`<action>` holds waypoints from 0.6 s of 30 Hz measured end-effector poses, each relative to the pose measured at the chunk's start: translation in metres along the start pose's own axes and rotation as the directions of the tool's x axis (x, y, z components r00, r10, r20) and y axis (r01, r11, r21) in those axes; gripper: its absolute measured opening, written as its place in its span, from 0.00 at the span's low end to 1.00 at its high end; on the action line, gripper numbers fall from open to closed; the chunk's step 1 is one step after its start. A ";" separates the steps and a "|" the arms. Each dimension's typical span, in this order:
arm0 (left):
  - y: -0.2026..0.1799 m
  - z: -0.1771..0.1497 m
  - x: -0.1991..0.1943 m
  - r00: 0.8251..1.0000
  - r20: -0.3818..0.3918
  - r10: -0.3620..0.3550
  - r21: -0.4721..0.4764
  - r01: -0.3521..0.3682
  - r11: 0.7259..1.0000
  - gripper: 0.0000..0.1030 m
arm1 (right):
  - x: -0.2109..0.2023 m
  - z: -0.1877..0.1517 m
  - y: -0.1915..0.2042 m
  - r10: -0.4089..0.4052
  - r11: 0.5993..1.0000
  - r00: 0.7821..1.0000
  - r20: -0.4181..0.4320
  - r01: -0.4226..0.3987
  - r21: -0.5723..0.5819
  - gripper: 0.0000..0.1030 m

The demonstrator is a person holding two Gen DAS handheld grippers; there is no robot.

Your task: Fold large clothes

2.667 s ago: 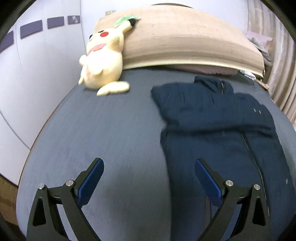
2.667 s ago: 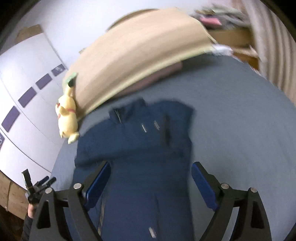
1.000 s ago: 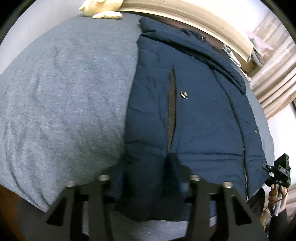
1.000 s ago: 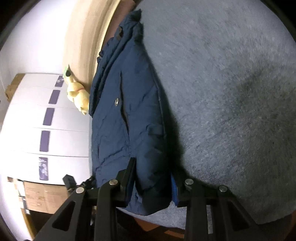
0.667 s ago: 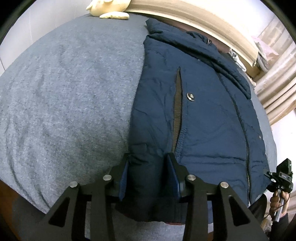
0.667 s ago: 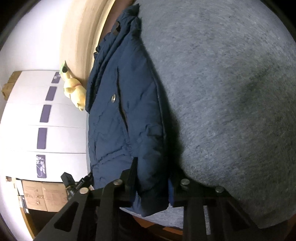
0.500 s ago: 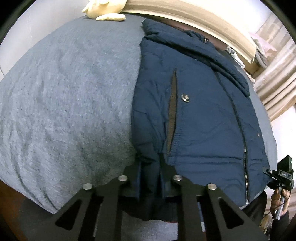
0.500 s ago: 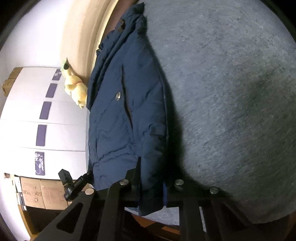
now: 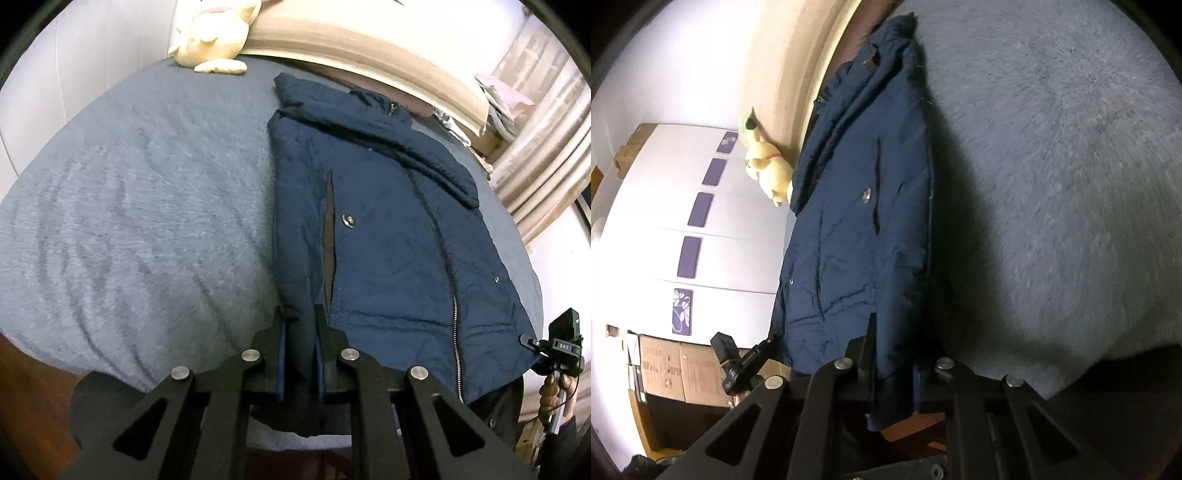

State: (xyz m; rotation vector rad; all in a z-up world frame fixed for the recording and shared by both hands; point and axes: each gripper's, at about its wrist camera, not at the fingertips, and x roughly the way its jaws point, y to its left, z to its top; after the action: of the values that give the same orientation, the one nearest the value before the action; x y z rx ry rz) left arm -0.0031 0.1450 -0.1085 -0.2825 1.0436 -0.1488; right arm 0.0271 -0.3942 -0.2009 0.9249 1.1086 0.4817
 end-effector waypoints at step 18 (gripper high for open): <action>-0.006 -0.033 -0.066 0.999 0.046 0.016 0.051 -0.018 0.999 0.12 | -0.017 -0.033 0.039 0.032 0.994 0.999 -0.014 -0.034 -0.103 0.13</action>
State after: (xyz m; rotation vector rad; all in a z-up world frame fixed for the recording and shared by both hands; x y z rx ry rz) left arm -0.0643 0.1507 -0.0670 -0.2290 0.9955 -0.1529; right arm -0.0053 -0.3724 -0.1643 0.8515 1.0708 0.5675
